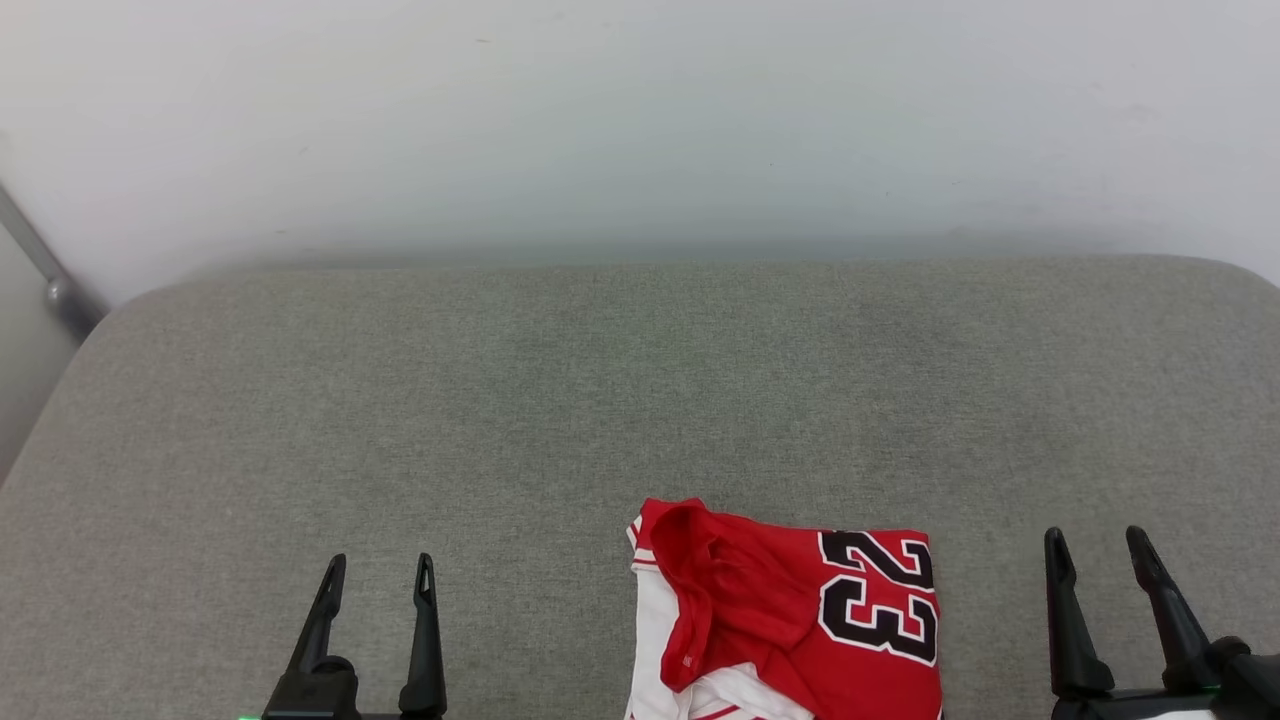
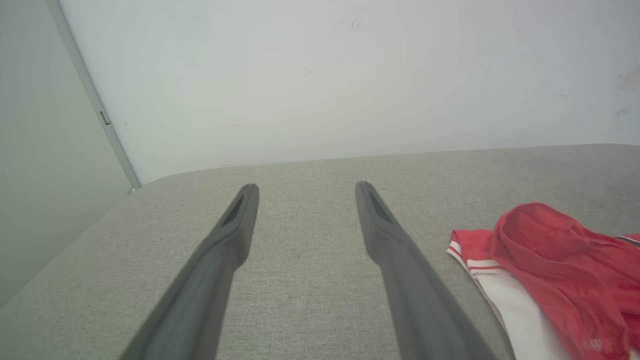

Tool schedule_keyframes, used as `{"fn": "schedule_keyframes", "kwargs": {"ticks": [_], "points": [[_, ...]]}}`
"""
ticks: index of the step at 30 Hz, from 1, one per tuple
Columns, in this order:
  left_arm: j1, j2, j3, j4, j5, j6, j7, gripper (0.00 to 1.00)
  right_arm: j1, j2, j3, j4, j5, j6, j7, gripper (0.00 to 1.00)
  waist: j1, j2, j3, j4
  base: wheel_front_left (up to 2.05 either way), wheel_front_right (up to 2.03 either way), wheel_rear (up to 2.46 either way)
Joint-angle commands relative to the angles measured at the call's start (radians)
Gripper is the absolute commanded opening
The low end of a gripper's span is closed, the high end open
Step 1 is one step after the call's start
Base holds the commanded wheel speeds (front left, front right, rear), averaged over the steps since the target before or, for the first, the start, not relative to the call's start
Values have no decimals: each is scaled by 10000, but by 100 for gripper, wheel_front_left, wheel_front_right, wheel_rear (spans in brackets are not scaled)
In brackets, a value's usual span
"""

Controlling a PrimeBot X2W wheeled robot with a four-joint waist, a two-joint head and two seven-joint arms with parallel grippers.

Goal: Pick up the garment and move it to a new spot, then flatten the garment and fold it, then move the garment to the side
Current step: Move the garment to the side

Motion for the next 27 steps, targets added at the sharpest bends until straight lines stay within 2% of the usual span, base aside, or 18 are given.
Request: {"fn": "schedule_keyframes", "kwargs": {"ticks": [1, 10, 12, 13, 14, 17, 20, 27], "points": [[59, -45, 41, -50, 62, -43, -20, 100, -108, 53, -49, -32, 89, -7, -15, 100, 0, -1, 9, 14, 0, 0, 0], [-30, -112, 138, 9, 32, -93, -20, 100, -1853, 5, -522, -857, -350, -7, -17, 100, 0, -1, 147, 25, 0, 0, 0], [-98, -125, 143, 35, 26, -110, -20, 100, -2442, -256, -493, -902, -445, -7, -15, 100, 0, -1, 198, 39, 0, 0, 0], [-165, -153, 122, 58, 20, -123, -20, 100, -3239, -787, -224, -645, -500, -7, 259, 100, 0, -1, 263, 81, 0, 0, 0], [-187, -158, 113, 62, 21, -125, -20, 100, -3474, -995, -55, -523, -397, -7, 571, 100, 0, -1, 284, 101, 0, 0, 0], [-253, -181, 124, 46, 13, -140, -20, 100, -4023, -1615, 469, -314, -33, -7, 1943, 100, 0, -1, 416, 150, 0, 0, 0], [-330, -196, 162, 10, -5, -135, -20, 100, -4267, -2357, 1202, -42, 822, -7, 4062, 100, 0, -1, 587, 185, 0, 0, 0], [-643, -229, 158, -41, 30, -227, -20, 100, -4424, -4035, 2384, 438, 4219, -7, 8648, 100, 0, -1, 1188, 249, 0, 0, 0]]}}
